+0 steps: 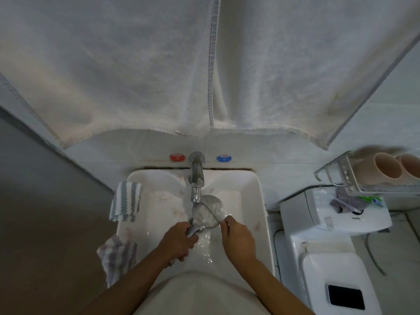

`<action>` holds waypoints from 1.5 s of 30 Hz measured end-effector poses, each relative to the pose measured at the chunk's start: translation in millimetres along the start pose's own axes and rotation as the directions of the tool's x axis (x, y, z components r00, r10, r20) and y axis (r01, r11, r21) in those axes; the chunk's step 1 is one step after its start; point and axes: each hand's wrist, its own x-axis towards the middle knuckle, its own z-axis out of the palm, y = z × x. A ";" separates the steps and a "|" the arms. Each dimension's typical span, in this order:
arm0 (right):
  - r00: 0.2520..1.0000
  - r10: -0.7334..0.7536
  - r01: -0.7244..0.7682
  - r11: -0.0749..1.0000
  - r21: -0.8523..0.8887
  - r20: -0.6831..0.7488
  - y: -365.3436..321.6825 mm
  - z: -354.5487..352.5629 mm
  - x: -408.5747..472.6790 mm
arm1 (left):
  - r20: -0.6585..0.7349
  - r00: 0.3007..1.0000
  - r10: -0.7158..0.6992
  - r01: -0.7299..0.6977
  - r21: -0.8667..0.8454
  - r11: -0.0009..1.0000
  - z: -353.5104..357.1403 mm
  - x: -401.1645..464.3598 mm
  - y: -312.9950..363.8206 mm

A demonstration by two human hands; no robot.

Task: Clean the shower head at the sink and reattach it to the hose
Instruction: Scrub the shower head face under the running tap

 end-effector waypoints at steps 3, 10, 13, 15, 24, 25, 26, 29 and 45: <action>0.995 -0.055 0.055 0.998 0.006 0.079 -3.0 1.3 -3.7 | -0.022 1.000 0.002 -0.002 -0.005 1.000 -0.5 1.5 -0.8; 0.999 0.007 -0.006 1.000 -0.027 0.038 -0.6 1.3 -0.1 | -0.030 1.000 -0.003 0.002 -0.011 1.000 -3.0 5.3 -2.1; 0.990 -0.045 0.048 0.999 -0.024 0.130 -5.7 2.5 -4.4 | -0.041 0.999 -0.023 0.023 0.003 1.000 -3.0 6.7 -1.0; 0.990 -0.044 0.049 0.998 -0.035 0.132 -6.6 3.0 -5.1 | -0.045 0.999 -0.031 0.031 0.008 0.999 -4.3 7.4 -1.7; 0.988 -0.041 0.042 0.999 -0.001 0.146 -6.5 3.2 -6.2 | -0.036 0.998 -0.052 0.053 0.012 0.999 -4.8 8.0 -3.9; 0.991 -0.025 0.026 1.000 -0.009 0.128 -5.9 2.3 -5.5 | -0.030 0.998 -0.056 0.056 0.011 0.998 -4.8 7.9 -4.3; 0.995 0.003 -0.002 1.000 -0.017 0.099 -4.4 1.2 -3.6 | -0.024 0.998 -0.056 0.057 0.014 0.998 -5.0 7.9 -4.8; 0.997 0.040 -0.039 0.999 -0.010 0.065 -2.5 -1.1 -1.1 | -0.022 0.999 -0.049 0.050 0.027 0.998 -4.3 8.4 -3.5; 0.993 -0.003 0.006 1.000 -0.024 0.122 -1.8 4.3 -5.6 | -0.060 0.998 -0.016 0.024 0.145 0.989 -13.2 15.7 17.0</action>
